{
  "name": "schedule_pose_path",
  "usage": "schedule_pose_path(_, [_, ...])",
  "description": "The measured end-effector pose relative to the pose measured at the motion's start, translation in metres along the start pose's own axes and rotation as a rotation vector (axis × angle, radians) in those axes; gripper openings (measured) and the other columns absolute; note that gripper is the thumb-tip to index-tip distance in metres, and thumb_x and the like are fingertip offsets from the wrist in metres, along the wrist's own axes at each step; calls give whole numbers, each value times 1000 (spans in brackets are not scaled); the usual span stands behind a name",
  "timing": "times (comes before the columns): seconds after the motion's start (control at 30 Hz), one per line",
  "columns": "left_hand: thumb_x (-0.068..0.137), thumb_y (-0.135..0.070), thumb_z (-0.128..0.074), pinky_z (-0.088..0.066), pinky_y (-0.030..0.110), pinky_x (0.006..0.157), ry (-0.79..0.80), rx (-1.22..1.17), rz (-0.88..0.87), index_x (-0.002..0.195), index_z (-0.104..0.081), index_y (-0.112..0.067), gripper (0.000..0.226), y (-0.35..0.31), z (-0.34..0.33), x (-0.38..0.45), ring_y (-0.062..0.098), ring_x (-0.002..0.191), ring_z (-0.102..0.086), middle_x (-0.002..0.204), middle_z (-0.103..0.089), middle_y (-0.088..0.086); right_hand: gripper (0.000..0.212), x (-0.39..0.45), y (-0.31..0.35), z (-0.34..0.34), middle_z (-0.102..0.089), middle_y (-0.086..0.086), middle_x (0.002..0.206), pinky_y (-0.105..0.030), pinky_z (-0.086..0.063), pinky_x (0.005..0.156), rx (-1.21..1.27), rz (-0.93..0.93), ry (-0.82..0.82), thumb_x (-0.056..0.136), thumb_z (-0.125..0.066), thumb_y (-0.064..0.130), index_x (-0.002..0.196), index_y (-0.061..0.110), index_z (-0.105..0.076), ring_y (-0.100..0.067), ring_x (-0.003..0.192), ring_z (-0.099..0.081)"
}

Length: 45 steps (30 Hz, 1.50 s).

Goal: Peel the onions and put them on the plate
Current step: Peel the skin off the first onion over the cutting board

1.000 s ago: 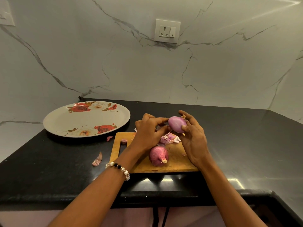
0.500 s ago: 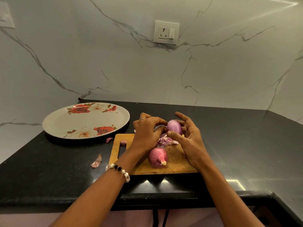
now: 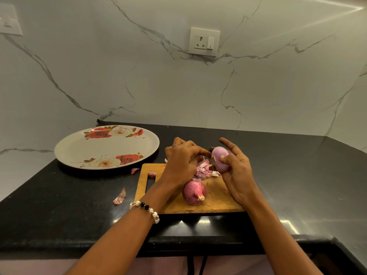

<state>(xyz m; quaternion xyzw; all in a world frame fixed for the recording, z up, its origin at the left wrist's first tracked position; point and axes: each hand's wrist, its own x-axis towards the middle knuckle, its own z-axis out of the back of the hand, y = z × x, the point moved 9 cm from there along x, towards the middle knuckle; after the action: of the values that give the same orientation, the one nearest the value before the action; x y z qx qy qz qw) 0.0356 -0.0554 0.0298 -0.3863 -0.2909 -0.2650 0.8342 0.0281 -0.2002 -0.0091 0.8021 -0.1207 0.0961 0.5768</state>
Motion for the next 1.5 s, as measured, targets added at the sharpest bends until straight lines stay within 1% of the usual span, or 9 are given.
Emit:
schedule_pose_path(0.07, [87,-15,-65,-26,28,73,-63,38,-24,100,-74,-24,17,0,4,0,8,91,-38,93,-67,-4,45,-1,1,0,-64,-18,113,-24,-57,69,-6,5,-2,94,-41,-10,125,19,-56,-23,93,-69])
schedule_pose_path(0.17, [87,-25,-65,-27,32,74,-117,67,-10,98,-74,-23,14,4,7,0,8,91,-40,93,-68,-3,48,0,2,4,-63,-25,115,-28,-59,66,84,-5,-27,93,-38,-10,130,18,-52,-25,92,-67])
schedule_pose_path(0.37, [83,-37,-67,-32,34,79,-152,42,5,99,-74,-18,26,5,10,0,8,101,-39,105,-66,1,47,0,-4,1,-51,-28,129,-37,-61,66,365,-96,-52,81,-62,15,127,17,-54,-34,94,-65])
schedule_pose_path(0.5, [78,-54,-60,-38,40,81,-111,45,-65,111,-70,-23,46,0,5,2,16,108,-49,111,-67,-1,44,-3,-2,-5,-53,-24,124,-36,-62,65,348,-111,-37,84,-54,25,127,16,-51,-33,91,-66])
schedule_pose_path(0.77, [73,-46,-68,-46,55,79,-40,-51,-87,112,-69,-20,47,-2,1,1,16,96,-58,99,-72,-2,36,-6,-5,-16,-57,-24,127,-45,-62,69,306,-152,45,104,-39,17,139,17,-43,-35,96,-71])
schedule_pose_path(0.93, [76,-21,-77,-53,34,73,-62,-128,-61,103,-72,-9,31,-3,6,0,12,85,-58,91,-73,5,37,-5,-7,-15,-56,-24,126,-43,-63,67,251,-155,37,104,-38,17,141,19,-42,-33,96,-67])
schedule_pose_path(1.07, [76,-16,-76,-44,15,67,-48,-100,-106,95,-74,-5,21,-9,4,1,10,80,-55,84,-73,8,37,-2,-6,-10,-55,-21,122,-38,-63,68,217,-127,8,103,-40,16,140,20,-43,-28,91,-69])
schedule_pose_path(1.33, [79,-15,-74,-38,12,63,-50,-12,-159,85,-74,-5,12,-12,4,1,8,74,-52,76,-70,7,39,-3,-5,-9,-51,-18,123,-36,-62,61,145,-103,26,103,-42,15,141,23,-42,-24,84,-72])
schedule_pose_path(1.5, [80,-22,-68,-32,10,66,-44,40,-196,85,-74,-5,18,-13,2,1,7,75,-49,76,-70,6,39,-2,-6,-9,-51,-19,125,-36,-62,59,125,-93,36,102,-43,15,139,26,-43,-25,83,-72])
